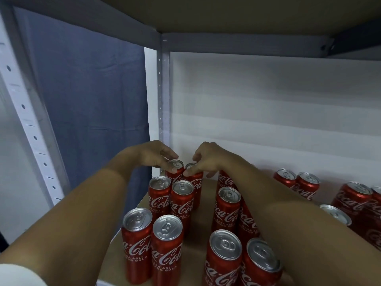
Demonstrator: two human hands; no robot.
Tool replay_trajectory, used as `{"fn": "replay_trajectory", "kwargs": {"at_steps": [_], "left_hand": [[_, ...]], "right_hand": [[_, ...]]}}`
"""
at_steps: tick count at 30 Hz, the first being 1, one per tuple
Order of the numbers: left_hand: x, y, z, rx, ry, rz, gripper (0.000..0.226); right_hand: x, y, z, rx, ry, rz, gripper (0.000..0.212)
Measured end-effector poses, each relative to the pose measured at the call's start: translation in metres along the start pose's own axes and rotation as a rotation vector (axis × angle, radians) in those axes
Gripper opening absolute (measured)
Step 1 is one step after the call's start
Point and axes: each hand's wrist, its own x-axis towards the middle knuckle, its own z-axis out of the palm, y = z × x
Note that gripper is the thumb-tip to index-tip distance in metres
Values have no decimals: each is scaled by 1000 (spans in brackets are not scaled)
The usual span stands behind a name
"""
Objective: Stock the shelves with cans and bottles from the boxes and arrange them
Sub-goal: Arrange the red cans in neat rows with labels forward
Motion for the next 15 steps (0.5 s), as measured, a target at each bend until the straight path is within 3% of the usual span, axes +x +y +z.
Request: {"fn": "replay_trajectory", "kwargs": {"at_steps": [5,11,15], "left_hand": [[3,0,1,26,30,13,42],[1,-3,0,-49,-15,1,62],[3,-5,7,-80,-15,20,52]], "right_hand": [[5,-5,1,-76,-31,2,57],[2,-5,-1,-32,-42,2,90],[3,-7,3,-53,-50,-5,84]]}}
